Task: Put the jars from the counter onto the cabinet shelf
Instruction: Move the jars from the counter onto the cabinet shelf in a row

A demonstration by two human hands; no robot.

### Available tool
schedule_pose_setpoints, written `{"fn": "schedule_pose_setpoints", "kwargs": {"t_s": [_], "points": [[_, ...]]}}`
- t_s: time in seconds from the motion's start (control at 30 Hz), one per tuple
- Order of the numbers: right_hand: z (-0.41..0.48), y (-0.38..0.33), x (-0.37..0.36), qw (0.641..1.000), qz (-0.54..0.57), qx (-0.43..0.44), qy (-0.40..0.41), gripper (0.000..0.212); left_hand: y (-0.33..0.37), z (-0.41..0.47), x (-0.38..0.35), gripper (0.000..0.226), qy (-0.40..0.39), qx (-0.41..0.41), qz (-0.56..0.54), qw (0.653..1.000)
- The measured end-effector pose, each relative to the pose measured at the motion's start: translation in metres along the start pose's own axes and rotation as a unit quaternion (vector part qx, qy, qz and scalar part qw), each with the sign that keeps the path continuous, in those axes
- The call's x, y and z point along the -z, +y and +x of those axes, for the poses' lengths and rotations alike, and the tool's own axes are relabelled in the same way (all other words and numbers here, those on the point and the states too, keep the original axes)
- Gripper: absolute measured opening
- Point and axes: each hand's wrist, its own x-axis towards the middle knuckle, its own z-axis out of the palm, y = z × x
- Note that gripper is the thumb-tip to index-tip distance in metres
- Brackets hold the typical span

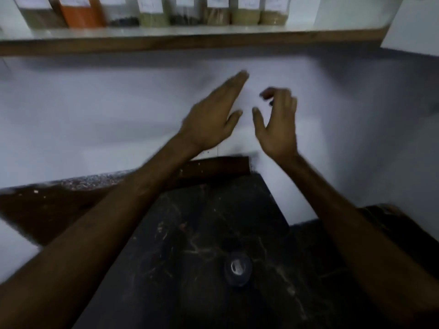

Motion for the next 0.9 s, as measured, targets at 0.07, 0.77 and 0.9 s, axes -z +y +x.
{"fn": "schedule_pose_setpoints", "kwargs": {"t_s": [0.07,0.77,0.9], "points": [[-0.06,0.005,-0.011,0.996,0.019,-0.044,-0.074,0.025,0.001,-0.042,-0.027,0.063,-0.047,0.033,-0.024,0.998],[-0.308,0.022,-0.042,0.748,-0.105,-0.192,-0.626,0.098,-0.017,-0.221,-0.118,0.088,-0.33,0.127,-0.063,0.933],[-0.235,0.0,-0.049,0.806,-0.082,-0.227,-0.54,0.087,-0.018,-0.205,-0.106,0.091,-0.303,0.136,-0.117,0.936]]}}
